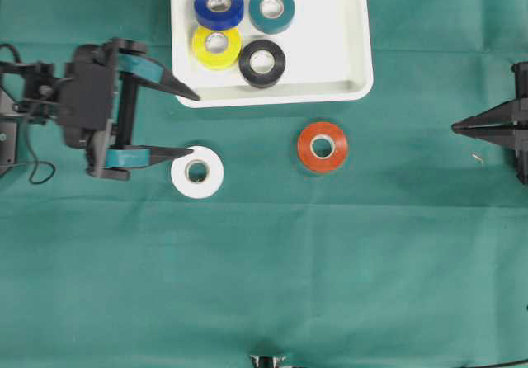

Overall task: Put the tape into the white case with the left arm.
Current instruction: 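Release the teal roll in the tray and withdraw the left gripper, then move the left gripper over the white roll to the red roll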

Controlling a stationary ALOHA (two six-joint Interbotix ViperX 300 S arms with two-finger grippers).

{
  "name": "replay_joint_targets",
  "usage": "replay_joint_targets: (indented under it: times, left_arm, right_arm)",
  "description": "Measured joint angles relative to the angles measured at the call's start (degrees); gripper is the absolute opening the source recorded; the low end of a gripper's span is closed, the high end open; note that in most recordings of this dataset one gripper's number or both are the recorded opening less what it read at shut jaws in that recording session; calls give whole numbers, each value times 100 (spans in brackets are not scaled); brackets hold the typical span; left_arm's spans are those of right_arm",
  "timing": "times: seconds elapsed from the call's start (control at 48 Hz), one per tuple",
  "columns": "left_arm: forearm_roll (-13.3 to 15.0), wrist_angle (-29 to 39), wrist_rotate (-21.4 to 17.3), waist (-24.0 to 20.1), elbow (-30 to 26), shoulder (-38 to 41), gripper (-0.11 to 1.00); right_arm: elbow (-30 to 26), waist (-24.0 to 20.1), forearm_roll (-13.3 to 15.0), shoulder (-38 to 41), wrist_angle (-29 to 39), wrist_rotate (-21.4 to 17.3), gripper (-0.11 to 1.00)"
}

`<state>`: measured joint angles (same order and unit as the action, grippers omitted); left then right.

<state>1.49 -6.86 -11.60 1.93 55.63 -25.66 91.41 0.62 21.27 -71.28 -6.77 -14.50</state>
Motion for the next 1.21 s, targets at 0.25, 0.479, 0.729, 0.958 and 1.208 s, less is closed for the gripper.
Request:
replay_joint_targets:
  times: [0.25, 0.479, 0.729, 0.958, 1.208]
  left_arm:
    - [0, -35, 0, 35, 448, -448, 90]
    - [0, -44, 0, 53, 756, -809, 90]
    - [0, -114, 9, 53, 861, -1028, 90]
    - [0, -123, 9, 62, 861, -1002, 90]
    - [0, -123, 9, 62, 870, -993, 90]
  right_arm:
    - [0, 0, 9, 0, -9, 0, -9]
    - [0, 0, 0, -9, -9, 0, -9]
    - [0, 0, 0, -9, -9, 0, -9]
    - [-9, 0, 9, 0, -9, 0, -9]
    - [0, 0, 0, 0, 0, 0, -9]
